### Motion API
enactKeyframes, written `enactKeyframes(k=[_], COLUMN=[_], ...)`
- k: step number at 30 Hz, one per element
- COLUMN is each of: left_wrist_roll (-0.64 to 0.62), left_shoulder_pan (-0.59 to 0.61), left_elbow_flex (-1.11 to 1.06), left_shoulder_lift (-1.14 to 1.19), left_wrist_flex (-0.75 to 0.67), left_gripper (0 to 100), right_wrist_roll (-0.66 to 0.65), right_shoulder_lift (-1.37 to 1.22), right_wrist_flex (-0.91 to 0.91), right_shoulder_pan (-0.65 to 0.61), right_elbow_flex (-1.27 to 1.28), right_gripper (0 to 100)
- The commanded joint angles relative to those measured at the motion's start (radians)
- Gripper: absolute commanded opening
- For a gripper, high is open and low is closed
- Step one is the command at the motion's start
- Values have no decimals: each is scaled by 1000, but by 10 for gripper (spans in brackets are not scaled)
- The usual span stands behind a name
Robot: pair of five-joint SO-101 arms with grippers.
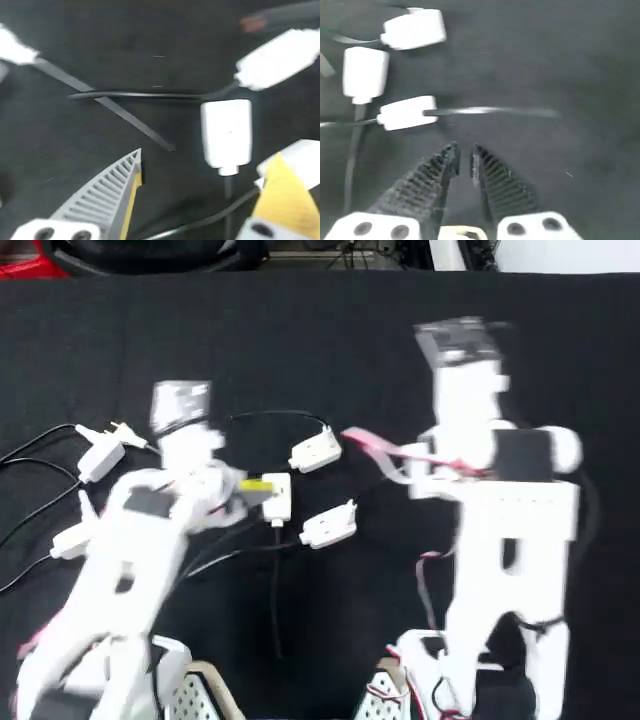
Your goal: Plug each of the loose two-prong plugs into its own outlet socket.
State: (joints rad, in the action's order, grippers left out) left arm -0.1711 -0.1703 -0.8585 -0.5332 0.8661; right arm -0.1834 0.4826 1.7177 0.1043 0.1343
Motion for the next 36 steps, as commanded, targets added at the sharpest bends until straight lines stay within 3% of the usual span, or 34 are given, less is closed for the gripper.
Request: enactKeyframes(k=[1, 10, 14, 22, 28, 36], left_wrist_roll=[-57, -141, -126, 89, 293, 798], left_shoulder_pan=[-113, -88, -97, -99, -130, -156], left_elbow_flex=[148, 371, 384, 397, 466, 573], left_shoulder_lift=[272, 644, 641, 632, 448, -9], left_wrist_flex=[-84, -107, -83, -15, 296, 678], left_gripper=[373, 370, 267, 37, 29, 29], right_wrist_roll=[-69, -147, -147, -147, -147, -144], right_shoulder_lift=[-8, -5, -1, -1, -1, -1], right_wrist_flex=[14, -167, -258, -287, -284, -282], right_shoulder_pan=[172, 209, 209, 209, 209, 206], right_elbow_flex=[-42, 176, 278, 308, 309, 308], right_gripper=[44, 44, 44, 44, 44, 44])
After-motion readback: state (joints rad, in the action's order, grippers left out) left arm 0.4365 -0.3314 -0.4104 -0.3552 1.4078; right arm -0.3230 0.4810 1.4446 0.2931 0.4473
